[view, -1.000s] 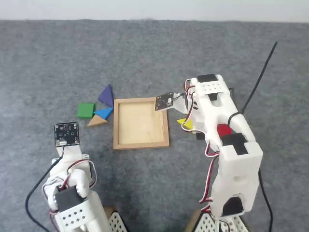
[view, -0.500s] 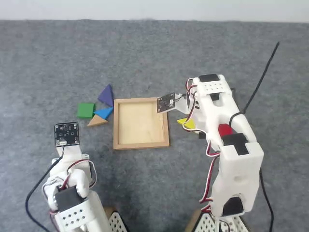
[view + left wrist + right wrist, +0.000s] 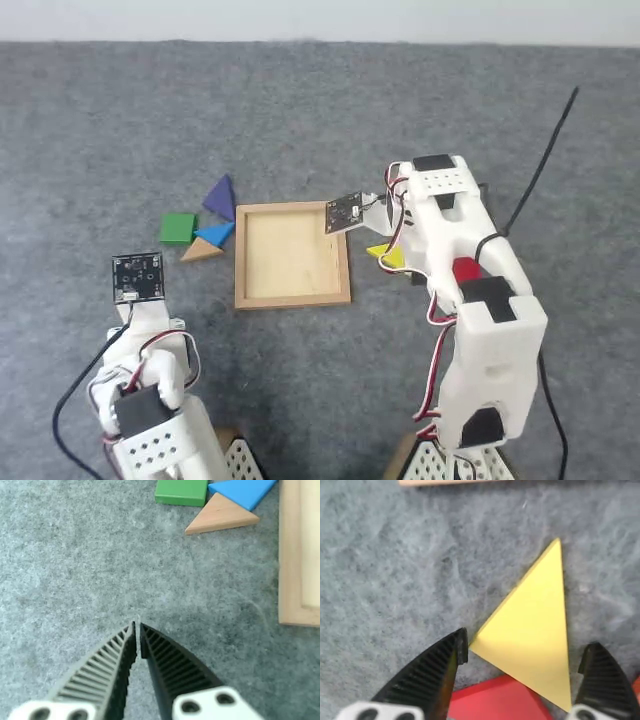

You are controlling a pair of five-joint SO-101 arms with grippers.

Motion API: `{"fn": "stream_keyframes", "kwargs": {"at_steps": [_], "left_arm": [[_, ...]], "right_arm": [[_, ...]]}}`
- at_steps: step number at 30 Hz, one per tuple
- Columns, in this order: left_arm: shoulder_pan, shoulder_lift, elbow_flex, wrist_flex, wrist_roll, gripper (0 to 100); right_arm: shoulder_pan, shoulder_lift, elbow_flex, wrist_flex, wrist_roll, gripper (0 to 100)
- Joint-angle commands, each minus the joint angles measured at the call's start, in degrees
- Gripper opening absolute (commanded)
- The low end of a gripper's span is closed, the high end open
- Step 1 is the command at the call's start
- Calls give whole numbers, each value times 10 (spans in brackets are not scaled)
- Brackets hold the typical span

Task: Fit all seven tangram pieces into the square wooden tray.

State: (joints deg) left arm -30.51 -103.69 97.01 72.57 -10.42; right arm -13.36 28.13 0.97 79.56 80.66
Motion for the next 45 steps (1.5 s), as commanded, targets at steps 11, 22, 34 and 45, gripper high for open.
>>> {"fn": "stream_keyframes", "kwargs": {"at_steps": [11,22,34,45], "left_arm": [[-4,-11,-7,2,-1,14],[-4,-11,-7,2,-1,14],[-4,-11,-7,2,-1,14],[-4,-11,-7,2,-1,14]], "right_arm": [[8,-22,47,-95,7,366],[9,-23,47,-93,6,132],[37,-26,37,-8,60,439],[77,-25,39,-42,109,445]]}}
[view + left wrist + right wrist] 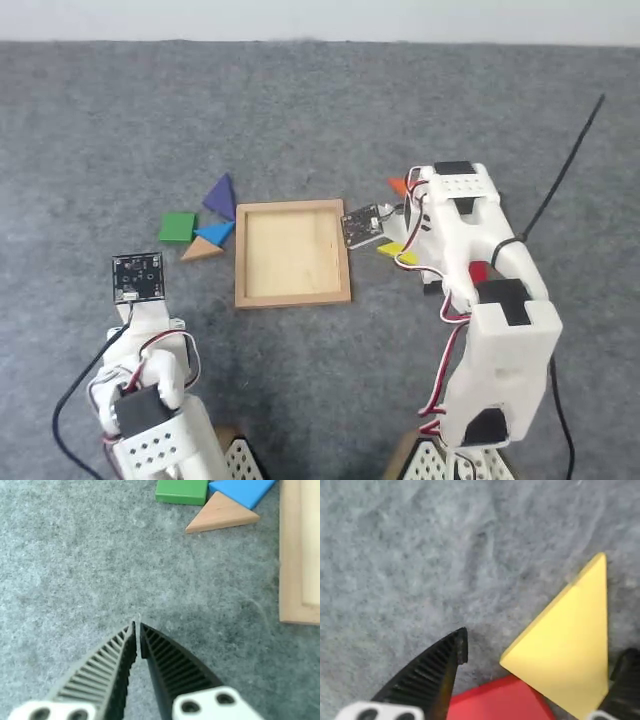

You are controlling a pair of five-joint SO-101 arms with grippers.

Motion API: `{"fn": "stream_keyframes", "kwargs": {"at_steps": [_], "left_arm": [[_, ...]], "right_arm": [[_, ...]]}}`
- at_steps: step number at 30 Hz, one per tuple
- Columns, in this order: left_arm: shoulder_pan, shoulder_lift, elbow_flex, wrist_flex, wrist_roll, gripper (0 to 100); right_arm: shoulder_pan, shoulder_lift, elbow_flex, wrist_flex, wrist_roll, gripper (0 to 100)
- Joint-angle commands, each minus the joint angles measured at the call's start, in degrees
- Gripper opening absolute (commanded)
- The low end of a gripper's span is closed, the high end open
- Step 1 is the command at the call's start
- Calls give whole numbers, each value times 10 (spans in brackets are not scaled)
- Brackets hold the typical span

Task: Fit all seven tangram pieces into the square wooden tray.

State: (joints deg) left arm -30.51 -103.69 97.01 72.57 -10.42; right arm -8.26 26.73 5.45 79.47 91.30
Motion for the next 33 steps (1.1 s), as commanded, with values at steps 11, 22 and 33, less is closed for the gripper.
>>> {"fn": "stream_keyframes", "kwargs": {"at_steps": [11,22,33], "left_arm": [[-4,-11,-7,2,-1,14],[-4,-11,-7,2,-1,14],[-4,-11,-7,2,-1,14]], "right_arm": [[38,-8,-5,-89,26,445],[66,-11,-17,-15,88,445],[63,-7,-14,-59,98,437]]}}
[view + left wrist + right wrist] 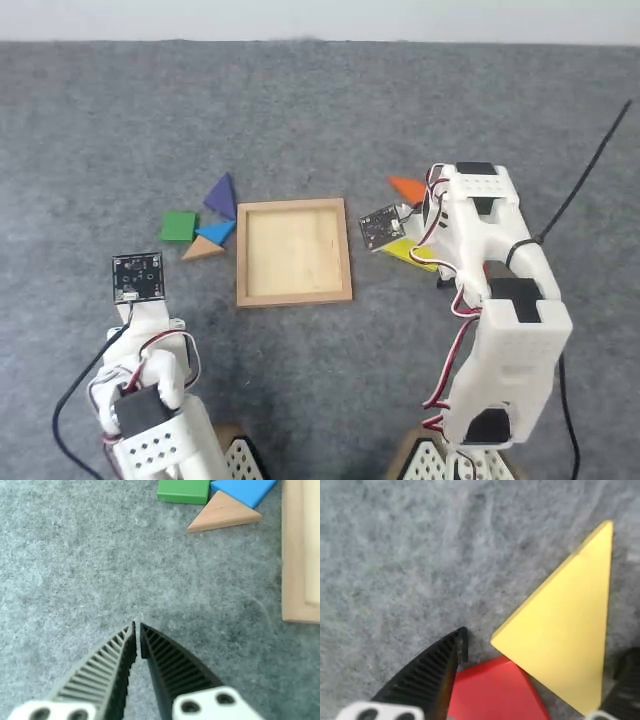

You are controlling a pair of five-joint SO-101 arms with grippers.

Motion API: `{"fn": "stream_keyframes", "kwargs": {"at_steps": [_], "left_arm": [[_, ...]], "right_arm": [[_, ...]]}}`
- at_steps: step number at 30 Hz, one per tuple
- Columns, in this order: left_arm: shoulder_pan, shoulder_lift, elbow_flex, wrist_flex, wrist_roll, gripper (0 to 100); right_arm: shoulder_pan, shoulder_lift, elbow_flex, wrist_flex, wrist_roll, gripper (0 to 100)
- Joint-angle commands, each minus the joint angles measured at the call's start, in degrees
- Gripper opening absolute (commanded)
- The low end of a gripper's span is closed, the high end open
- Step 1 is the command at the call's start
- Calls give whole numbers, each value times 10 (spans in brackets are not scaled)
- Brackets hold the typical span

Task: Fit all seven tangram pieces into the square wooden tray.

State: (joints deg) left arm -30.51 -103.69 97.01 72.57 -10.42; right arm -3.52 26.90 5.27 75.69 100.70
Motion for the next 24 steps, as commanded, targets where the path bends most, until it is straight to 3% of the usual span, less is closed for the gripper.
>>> {"fn": "stream_keyframes", "kwargs": {"at_steps": [1,18,24], "left_arm": [[-4,-11,-7,2,-1,14],[-4,-11,-7,2,-1,14],[-4,-11,-7,2,-1,14]], "right_arm": [[14,-8,-12,-20,4,425],[-17,-7,-11,-30,-47,248],[-15,-7,-11,-31,-48,235]]}}
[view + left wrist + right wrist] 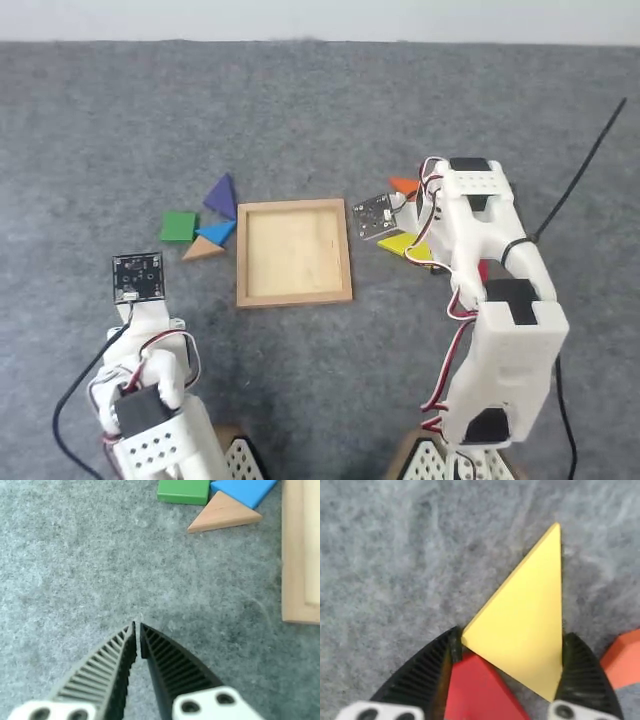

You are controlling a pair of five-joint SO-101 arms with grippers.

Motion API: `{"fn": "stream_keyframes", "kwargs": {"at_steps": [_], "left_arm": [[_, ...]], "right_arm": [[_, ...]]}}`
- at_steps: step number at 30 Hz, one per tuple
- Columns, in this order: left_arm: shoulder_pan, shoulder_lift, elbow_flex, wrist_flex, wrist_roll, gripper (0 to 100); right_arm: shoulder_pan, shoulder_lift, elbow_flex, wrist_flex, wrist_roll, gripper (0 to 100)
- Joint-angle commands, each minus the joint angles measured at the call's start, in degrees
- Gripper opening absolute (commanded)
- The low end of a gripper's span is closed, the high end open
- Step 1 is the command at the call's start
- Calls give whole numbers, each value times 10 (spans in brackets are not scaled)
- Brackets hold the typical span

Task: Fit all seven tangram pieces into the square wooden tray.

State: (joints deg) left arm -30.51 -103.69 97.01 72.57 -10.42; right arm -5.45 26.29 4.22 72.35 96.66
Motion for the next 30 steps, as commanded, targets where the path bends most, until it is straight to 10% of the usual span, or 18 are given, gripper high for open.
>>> {"fn": "stream_keyframes", "kwargs": {"at_steps": [1,30], "left_arm": [[-4,-11,-7,2,-1,14],[-4,-11,-7,2,-1,14]], "right_arm": [[4,-1,-1,2,-8,235],[-29,-81,3,7,-194,234]]}}
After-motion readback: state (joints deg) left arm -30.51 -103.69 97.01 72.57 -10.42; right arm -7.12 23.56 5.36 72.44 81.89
